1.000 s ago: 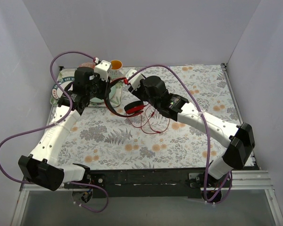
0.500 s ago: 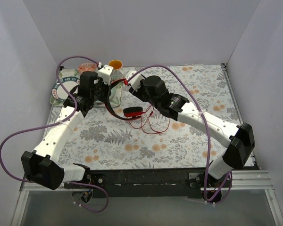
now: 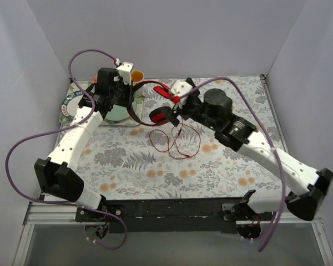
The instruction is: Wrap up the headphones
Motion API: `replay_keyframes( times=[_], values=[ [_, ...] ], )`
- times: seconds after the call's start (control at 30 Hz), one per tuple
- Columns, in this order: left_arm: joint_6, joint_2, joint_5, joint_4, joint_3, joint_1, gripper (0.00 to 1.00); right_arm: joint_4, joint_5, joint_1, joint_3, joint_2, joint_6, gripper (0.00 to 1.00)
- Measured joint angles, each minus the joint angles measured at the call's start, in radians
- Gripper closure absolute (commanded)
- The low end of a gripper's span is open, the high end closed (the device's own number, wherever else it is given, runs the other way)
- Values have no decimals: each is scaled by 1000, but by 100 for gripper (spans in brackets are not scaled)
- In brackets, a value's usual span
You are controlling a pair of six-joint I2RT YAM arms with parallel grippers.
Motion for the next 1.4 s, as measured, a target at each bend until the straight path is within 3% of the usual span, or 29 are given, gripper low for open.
replay_keyframes(
  times=[0.17, 0.3, 0.47, 0.67, 0.77, 0.9, 0.97, 1.07, 1.13, 1.17, 1.23, 1.4],
  values=[
    [-42, 90, 37, -50, 175, 43, 100, 178, -42, -2, -172, -243, 31, 2],
    [-89, 96, 57, -83, 304, 63, 100, 330, -66, -63, -389, -335, 94, 1],
    [-156, 76, 111, -86, 410, 62, 100, 425, -93, -126, -554, -202, 160, 2],
    [-230, 30, 178, -91, 423, 62, 100, 537, -114, -220, -587, -63, 266, 9],
    [-273, 15, 227, -91, 423, 71, 100, 627, -133, -269, -616, -53, 309, 17],
    [-332, 9, 310, -84, 423, 105, 100, 734, -170, -278, -630, 2, 342, 39],
    [-355, 9, 340, -83, 423, 125, 100, 769, -189, -277, -636, 20, 352, 44],
    [-378, 9, 367, -77, 423, 147, 100, 806, -204, -275, -643, 21, 368, 45],
    [-397, 9, 389, -74, 427, 161, 100, 819, -209, -274, -639, 22, 370, 37],
    [-407, 13, 401, -77, 437, 172, 100, 818, -211, -274, -635, 27, 370, 29],
    [-418, 26, 425, -91, 488, 195, 100, 818, -223, -275, -629, 43, 370, 26],
    [-432, 34, 422, -48, 600, 254, 100, 810, -302, -280, -682, 50, 360, 34]
  ],
)
